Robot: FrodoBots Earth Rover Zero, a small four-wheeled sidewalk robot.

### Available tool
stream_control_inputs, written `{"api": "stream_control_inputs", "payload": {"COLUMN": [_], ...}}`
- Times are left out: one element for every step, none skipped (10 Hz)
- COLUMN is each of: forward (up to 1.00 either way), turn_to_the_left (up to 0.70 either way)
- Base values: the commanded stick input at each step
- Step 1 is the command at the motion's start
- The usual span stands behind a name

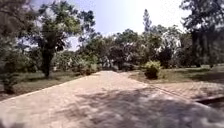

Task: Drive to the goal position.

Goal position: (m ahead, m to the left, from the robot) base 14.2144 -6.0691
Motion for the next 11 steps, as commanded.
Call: {"api": "stream_control_inputs", "payload": {"forward": [0.50,0.50,0.50,0.50,0.50,0.50,0.50,0.50,0.50,0.50,0.50], "turn_to_the_left": [0.00,0.00,0.00,0.00,0.00,0.00,0.00,0.00,0.00,0.00,0.00]}}
